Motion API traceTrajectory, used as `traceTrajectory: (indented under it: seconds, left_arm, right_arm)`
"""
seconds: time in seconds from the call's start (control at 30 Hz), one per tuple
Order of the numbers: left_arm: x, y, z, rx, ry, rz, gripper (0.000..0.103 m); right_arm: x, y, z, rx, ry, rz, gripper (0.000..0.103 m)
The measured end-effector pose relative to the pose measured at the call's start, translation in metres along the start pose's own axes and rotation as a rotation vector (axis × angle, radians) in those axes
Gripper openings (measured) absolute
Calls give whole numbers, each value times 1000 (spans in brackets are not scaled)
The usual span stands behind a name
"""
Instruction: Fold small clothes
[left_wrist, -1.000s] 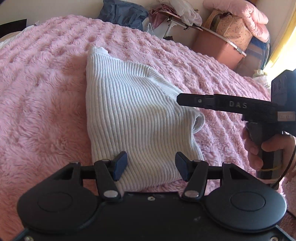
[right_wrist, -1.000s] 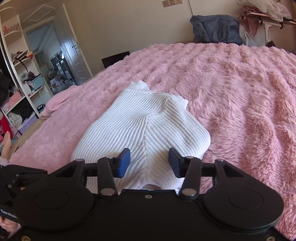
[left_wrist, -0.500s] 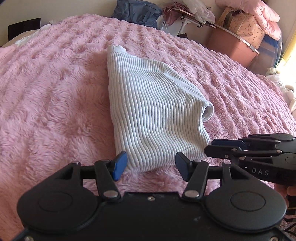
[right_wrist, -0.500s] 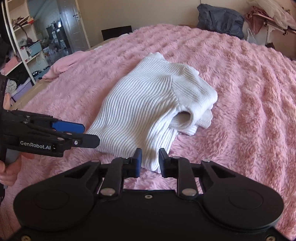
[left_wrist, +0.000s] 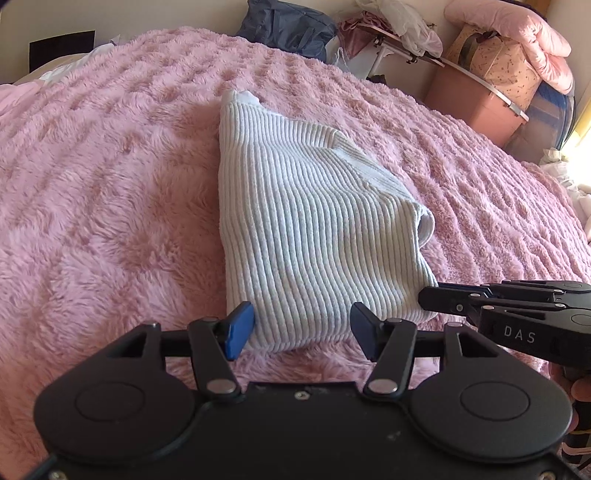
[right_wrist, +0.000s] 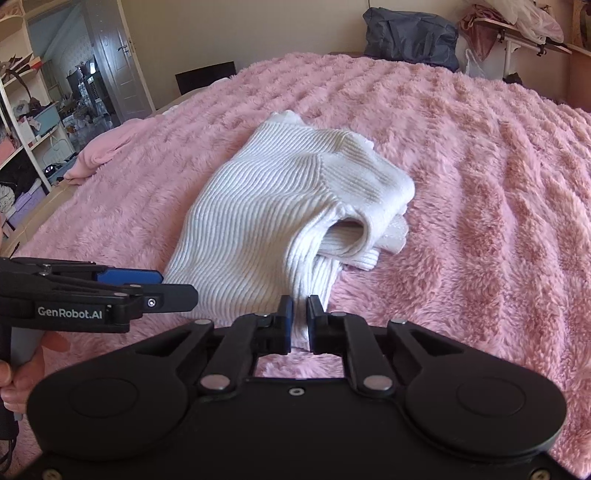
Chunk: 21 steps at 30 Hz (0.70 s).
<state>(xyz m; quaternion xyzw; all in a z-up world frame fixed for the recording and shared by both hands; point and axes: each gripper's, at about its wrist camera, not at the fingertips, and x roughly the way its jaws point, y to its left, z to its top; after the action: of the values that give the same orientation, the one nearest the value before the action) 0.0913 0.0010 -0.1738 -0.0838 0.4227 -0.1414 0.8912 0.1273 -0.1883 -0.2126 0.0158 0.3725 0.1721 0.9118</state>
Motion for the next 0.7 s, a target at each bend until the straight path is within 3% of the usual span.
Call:
traceTrajectory:
  seconds: [0.13,0.23,0.33,0.43,0.57,0.7]
  left_arm:
    - [15,0,0,5,25,16,61]
    - [4,0,4,-18,12,6,61]
    - [-20,-2,11,-41,0,3,61]
    - [-50,-8,17,-50,0,43,61]
    - [-84,-19,18,-47,12,130,61]
    - [-107,-25,14,-54,22,212,61]
  right_arm:
    - [22,-10,-12,33,36,-18,8]
    - [19,-7,-11,33,29,-15,9]
    - [2,-2,-6,35,13,-3,23]
    - [-23,13,2,19,6,-31,29]
    - [-57,41,9,0,-6,-100,52]
    - [-76,59,9,8,-13,-148,52]
